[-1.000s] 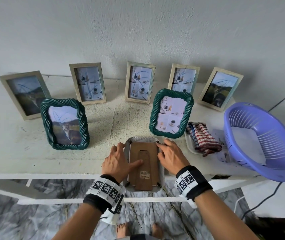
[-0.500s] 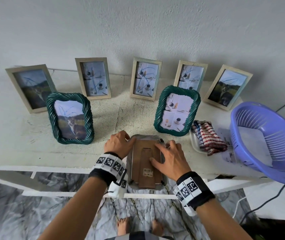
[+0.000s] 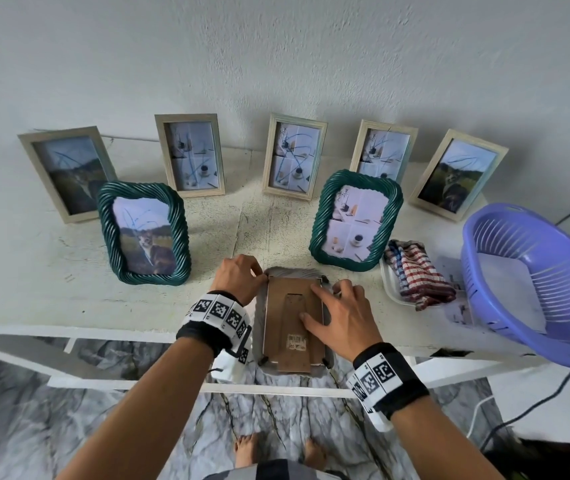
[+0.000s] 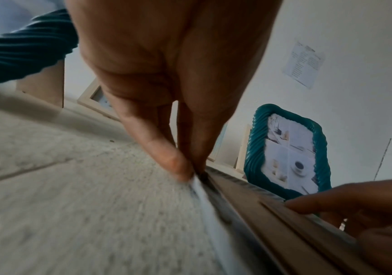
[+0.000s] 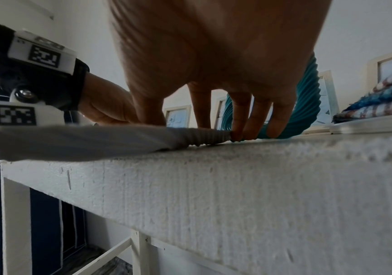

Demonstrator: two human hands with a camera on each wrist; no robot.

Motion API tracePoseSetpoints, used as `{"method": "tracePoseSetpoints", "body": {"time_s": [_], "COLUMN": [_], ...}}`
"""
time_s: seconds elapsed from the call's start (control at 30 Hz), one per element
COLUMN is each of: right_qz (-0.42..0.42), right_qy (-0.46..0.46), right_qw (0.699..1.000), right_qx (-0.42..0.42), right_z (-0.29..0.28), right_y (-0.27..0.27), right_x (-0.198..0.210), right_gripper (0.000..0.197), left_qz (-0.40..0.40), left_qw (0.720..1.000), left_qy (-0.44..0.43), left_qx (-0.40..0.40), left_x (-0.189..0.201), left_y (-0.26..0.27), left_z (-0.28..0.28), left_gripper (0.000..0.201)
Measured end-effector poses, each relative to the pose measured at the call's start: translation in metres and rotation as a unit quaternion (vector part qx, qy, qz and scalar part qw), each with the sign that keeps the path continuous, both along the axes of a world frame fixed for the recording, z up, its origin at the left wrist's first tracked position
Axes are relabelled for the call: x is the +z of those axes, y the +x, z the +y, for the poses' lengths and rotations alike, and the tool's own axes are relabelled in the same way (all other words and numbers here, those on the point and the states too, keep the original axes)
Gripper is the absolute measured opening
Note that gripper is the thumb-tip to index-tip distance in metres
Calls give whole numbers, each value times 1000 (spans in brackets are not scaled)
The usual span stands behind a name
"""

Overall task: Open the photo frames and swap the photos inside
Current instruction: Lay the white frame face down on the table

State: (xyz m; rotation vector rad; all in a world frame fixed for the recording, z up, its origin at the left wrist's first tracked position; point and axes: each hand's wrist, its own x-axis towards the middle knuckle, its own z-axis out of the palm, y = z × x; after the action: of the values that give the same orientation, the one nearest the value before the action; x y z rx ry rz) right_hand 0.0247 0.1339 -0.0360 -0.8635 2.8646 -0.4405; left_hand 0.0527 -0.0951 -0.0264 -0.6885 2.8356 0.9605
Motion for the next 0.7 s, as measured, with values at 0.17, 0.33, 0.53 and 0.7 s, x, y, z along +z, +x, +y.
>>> {"method": "tracePoseSetpoints", "body": {"time_s": [0.17, 0.33, 0.53, 0.7], "right_qz": [-41, -20, -34, -39], "right_qy": [-13, -85, -71, -32], "right_qw": [999, 995, 981, 977], "right_qx": [8, 39, 175, 208], "right_z": [2, 22, 55, 61], "right_y": [3, 22, 37, 37], "right_x": [-5, 1, 2, 1], "right_gripper": [75, 39, 37, 42], "left_qz": [-55, -86, -63, -45], "left_qw": [996, 991, 995, 996], "left_qy": [-56, -75, -63, -60], "left_qx": [-33, -62, -47, -53], "left_x": [3, 1, -12, -15], "left_y": [30, 69, 77, 78], "left_z": [18, 38, 42, 43], "left_gripper": [84, 122, 127, 115]}}
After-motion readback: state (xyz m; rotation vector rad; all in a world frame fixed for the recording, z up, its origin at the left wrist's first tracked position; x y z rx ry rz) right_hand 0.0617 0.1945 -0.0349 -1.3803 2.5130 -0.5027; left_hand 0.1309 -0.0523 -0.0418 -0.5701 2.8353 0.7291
